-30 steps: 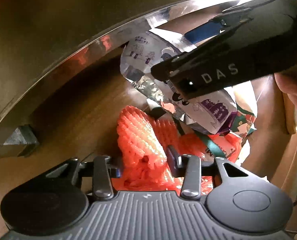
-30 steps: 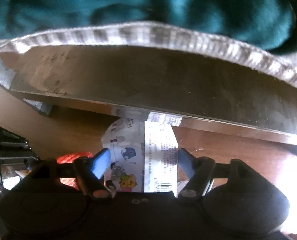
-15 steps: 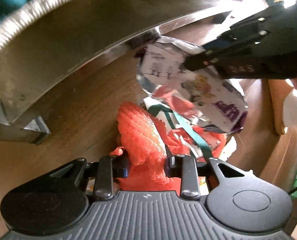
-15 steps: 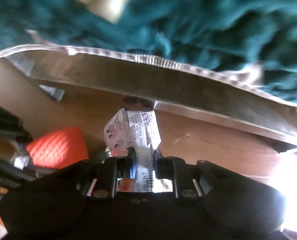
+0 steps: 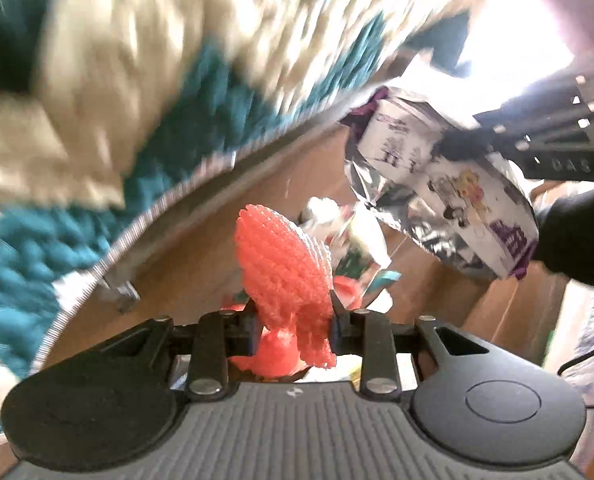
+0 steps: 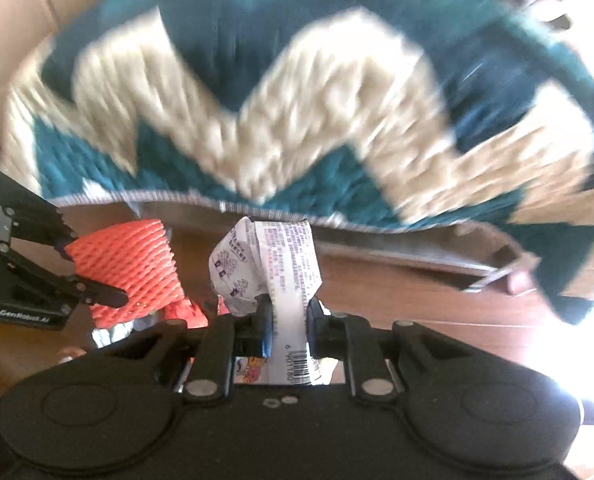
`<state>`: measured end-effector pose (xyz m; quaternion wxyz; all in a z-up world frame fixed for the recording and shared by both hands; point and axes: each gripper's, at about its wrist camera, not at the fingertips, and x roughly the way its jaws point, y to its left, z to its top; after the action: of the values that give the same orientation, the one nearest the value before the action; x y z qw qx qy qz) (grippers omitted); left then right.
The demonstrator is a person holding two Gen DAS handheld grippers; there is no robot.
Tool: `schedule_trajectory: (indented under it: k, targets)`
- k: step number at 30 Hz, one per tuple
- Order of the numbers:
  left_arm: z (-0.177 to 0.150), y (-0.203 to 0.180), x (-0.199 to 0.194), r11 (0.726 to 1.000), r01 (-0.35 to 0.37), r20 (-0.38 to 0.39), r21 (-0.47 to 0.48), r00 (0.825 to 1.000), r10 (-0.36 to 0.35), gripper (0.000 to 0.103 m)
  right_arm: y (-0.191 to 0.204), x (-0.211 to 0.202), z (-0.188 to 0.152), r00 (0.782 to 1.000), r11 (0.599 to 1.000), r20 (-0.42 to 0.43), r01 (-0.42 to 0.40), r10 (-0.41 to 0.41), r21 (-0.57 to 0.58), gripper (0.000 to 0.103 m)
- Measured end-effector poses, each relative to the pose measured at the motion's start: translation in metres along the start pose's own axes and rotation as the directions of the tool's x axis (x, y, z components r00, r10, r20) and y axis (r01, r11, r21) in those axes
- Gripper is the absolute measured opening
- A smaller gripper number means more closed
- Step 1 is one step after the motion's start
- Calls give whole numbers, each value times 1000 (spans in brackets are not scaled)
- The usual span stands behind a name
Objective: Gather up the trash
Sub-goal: 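Carry the orange net and white wrapper with both tools over the green bin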
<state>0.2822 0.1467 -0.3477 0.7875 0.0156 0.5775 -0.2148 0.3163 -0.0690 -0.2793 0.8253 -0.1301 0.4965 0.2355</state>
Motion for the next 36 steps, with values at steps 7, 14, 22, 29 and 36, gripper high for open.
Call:
schedule_trajectory:
  k: [7, 14, 22, 29, 36]
  targets:
    - [32, -53, -105, 997, -61, 162, 46, 985, 53, 30, -11, -129, 3, 983, 998, 177, 31, -38, 47, 14]
    - [57, -134, -193, 991, -117, 299, 64, 950, 93, 30, -27, -255, -15, 910, 992, 396, 97, -120, 77, 14]
    - [96, -239, -274, 981, -161, 438, 109, 894, 98, 30, -76, -374, -31, 803, 975, 555, 161, -218, 150, 14]
    - [141, -336, -328, 968, -158, 518, 197, 855, 34, 30, -135, -466, -38, 666, 935, 657, 226, -354, 274, 14]
    - [204, -429, -355, 945, -156, 580, 289, 813, -44, 30, -200, -511, -29, 576, 860, 639, 327, -510, 392, 14]
